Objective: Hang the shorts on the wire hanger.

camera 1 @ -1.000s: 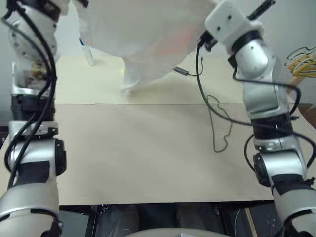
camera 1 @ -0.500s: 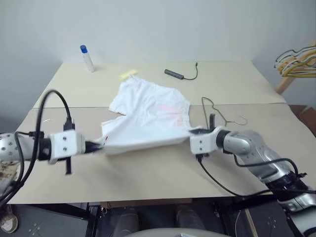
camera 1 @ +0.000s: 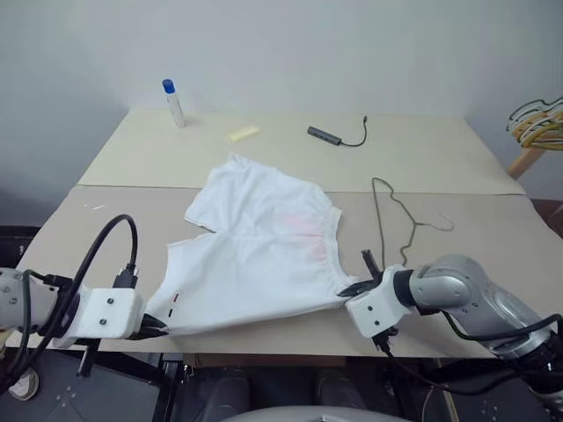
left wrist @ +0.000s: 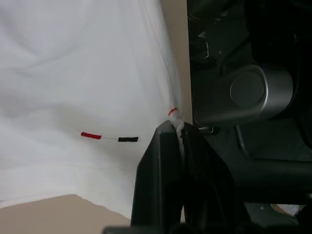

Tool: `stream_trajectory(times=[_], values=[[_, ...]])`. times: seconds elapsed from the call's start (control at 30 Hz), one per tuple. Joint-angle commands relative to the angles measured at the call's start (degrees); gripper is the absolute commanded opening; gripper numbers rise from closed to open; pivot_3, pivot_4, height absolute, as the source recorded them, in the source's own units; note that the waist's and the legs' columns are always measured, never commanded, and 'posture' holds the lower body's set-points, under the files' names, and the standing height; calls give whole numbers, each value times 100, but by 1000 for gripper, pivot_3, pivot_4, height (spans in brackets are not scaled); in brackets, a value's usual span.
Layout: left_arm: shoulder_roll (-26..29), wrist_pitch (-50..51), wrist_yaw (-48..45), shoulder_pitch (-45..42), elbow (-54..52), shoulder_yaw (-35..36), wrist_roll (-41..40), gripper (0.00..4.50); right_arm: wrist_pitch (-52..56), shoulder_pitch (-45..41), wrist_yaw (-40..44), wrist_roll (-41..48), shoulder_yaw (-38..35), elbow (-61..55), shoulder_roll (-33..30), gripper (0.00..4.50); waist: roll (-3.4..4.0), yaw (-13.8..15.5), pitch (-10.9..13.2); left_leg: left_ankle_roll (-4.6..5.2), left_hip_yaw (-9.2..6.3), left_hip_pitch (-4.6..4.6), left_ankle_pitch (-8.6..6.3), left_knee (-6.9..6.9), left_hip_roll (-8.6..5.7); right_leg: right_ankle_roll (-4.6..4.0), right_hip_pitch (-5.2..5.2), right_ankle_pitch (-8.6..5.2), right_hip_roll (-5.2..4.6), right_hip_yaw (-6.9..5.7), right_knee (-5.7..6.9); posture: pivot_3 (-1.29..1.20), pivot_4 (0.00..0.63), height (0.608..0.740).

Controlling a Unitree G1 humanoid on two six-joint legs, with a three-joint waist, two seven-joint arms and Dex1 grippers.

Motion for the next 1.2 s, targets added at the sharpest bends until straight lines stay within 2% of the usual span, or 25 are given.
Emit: stream_trajectory(times=[0.03,0.1,0.23,0.33,0.4,0.43,0.57,0.63,0.73,0.87,1.0,1.2], values=[[-1,399,-277,146,-164,398,-149,741,189,21,157,17,-236,-112,-98,1470,-1,-5,-1,-1,2,0,-1,0,12,6,3,-4,12,0,-13,39,0,740],[-48,387,-335,208,-178,471,-57,1364,238,47,236,116,-310,-149,-116,2188,-2,-11,-2,-8,3,-1,-6,1,27,4,3,-3,25,1,-19,41,0,740],[-8,125,-436,199,126,515,317,2678,460,178,498,1018,-910,-311,-245,3559,1,-1,0,-7,1,-2,-8,0,31,-24,0,10,30,3,-17,42,0,740],[-113,301,-430,-177,246,635,-108,3662,1196,-8,396,1782,-1580,-190,-66,4500,1,-2,0,-6,1,1,-9,0,36,-24,2,8,34,2,-16,37,0,740],[-299,538,-154,-621,237,575,-464,4328,1966,-327,-33,1755,-1744,33,239,4500,-4,-3,-3,-7,1,2,-9,1,41,-20,4,6,38,2,-16,33,0,740],[-399,646,92,-910,217,468,-526,4481,2643,-575,-202,1735,-1735,207,395,4500,-5,-9,-5,-7,0,3,-9,2,45,-19,5,6,43,2,-16,32,0,740],[-810,898,788,-1835,74,-28,-653,4481,3885,-1101,-719,1612,-1600,819,837,4500,-6,0,-7,-8,-2,1,-10,1,44,-49,3,24,47,5,-17,29,0,740],[-1035,1164,1067,-2200,-77,-235,-910,4481,4661,-1443,-1373,1407,-1536,1267,1304,4500,-6,-3,-7,-6,-4,-10,-14,1,42,-52,-10,26,46,6,-13,25,0,740],[-1481,1691,1569,-2668,-221,-384,-1477,4481,5752,-1906,-2469,1268,-1855,1958,2195,4500,-5,-36,-7,-5,-5,-17,-15,1,44,-60,-23,32,50,11,-2,20,0,740],[-1880,2160,1795,-2960,-336,-358,-2324,4481,6658,-2098,-3294,1390,-2373,2357,2980,4500,-3,-34,-8,-5,-13,-16,-15,0,43,-63,-27,34,53,10,4,15,0,740],[-1915,2358,1944,-3054,-447,-522,-2474,4481,6851,-2102,-3772,1579,-2735,2552,3529,4500,1,-41,-8,-6,-14,-18,-15,0,41,-62,-27,35,52,10,4,14,0,740],[-1911,2333,2003,-3129,-496,-718,-2460,4481,6804,-2090,-4354,1588,-2801,2873,3768,4500,6,-56,-8,-6,-12,-15,-15,-1,41,-63,-26,35,54,10,2,17,0,740]])
